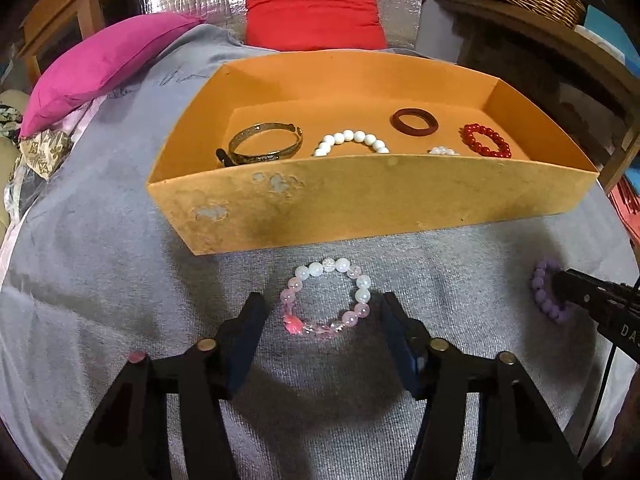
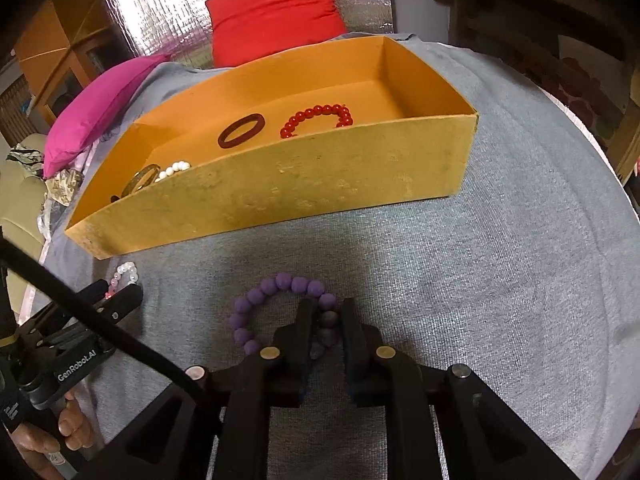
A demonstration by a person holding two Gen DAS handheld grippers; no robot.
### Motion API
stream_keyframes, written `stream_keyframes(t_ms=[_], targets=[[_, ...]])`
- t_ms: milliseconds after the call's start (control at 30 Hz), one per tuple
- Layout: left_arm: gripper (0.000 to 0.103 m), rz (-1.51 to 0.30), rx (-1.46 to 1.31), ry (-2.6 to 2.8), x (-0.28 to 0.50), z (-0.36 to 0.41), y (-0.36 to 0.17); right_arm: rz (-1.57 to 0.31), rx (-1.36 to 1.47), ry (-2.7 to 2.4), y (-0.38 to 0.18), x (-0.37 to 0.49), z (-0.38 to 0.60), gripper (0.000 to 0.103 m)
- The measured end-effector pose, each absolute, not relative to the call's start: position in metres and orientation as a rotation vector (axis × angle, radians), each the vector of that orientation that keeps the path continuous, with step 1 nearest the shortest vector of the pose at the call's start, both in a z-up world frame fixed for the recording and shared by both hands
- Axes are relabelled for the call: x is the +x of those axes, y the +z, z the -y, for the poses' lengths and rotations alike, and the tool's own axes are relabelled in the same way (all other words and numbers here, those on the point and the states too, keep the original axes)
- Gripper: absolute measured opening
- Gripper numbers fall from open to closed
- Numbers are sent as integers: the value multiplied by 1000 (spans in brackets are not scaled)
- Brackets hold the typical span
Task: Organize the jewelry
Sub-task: 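Grasp pink-and-white bead bracelet with left tool while right tool holds purple bracelet, then lift pink-and-white bracelet with left tool while right tool lifts purple bracelet toward box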
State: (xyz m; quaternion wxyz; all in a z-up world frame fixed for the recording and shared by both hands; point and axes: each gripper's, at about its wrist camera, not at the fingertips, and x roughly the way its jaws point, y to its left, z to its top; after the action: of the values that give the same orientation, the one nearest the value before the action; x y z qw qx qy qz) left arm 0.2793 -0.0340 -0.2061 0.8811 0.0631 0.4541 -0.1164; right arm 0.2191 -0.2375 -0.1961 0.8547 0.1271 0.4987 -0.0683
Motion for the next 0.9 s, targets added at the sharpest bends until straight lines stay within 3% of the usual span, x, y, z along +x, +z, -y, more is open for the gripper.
stream_keyframes(t_ms=[233, 400, 533, 700, 900], targets=[[46, -944, 132, -253, 276, 33, -205, -1045, 244, -136, -196, 221, 230, 30], [36, -943, 132, -261, 275, 33, -205, -1042, 221, -137, -196, 222, 226, 32], [31, -940, 138, -270, 273, 35, -204, -1037, 205, -133, -196, 221, 226, 31], [23, -940, 132, -280, 272, 34, -202, -1029, 166, -148, -195, 219, 222, 19], [18, -941, 122, -296, 269, 30, -201, -1030, 185, -143, -194, 218, 224, 18]])
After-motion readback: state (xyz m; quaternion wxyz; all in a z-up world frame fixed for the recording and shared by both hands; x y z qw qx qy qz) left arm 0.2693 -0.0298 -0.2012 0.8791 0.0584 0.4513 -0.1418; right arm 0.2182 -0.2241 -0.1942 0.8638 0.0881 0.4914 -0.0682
